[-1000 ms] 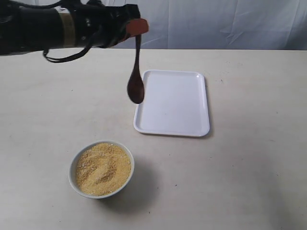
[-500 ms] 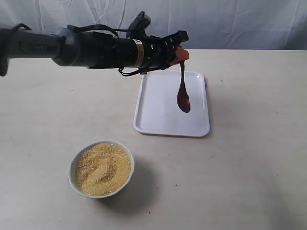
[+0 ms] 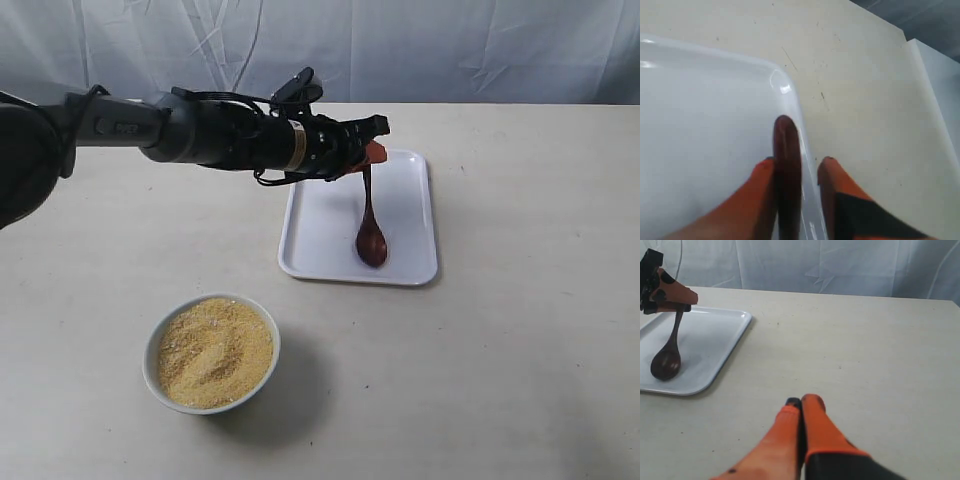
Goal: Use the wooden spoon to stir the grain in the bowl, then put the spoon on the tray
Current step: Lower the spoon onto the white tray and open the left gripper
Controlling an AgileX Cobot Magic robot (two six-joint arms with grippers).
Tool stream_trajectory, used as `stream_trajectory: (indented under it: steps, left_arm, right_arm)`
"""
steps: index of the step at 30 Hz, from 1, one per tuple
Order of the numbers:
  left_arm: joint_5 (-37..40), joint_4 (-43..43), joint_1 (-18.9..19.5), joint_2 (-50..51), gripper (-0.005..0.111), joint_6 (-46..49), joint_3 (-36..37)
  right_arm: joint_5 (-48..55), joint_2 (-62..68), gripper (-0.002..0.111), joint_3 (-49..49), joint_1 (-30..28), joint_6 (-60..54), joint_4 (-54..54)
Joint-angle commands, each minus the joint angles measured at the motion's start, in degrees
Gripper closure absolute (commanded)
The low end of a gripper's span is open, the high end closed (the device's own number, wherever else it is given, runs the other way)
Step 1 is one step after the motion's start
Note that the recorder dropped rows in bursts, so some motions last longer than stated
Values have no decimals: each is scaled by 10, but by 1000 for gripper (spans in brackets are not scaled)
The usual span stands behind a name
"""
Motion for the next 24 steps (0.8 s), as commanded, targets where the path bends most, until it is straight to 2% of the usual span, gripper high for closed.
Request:
stream_trajectory:
  steps: [1,6,16,20,24]
  left_arm:
    - [2,12,1,-1,71,-2,-5]
    - [6,76,26,-32,71,-2,-5]
    - [17,179,25,-34,71,-2,-5]
    - [51,206,17,-32,70,-1,-5]
    - [113,206,5,-27,62,1,-5]
  right_arm:
    - [-7,-3,108,3,-4,0,0]
    - [-7,-3,108,3,-4,0,0]
    - [-7,-3,108,3,-4,0,0]
    - [-7,-3,108,3,-4,0,0]
    - [-7,-3,108,3,-4,0,0]
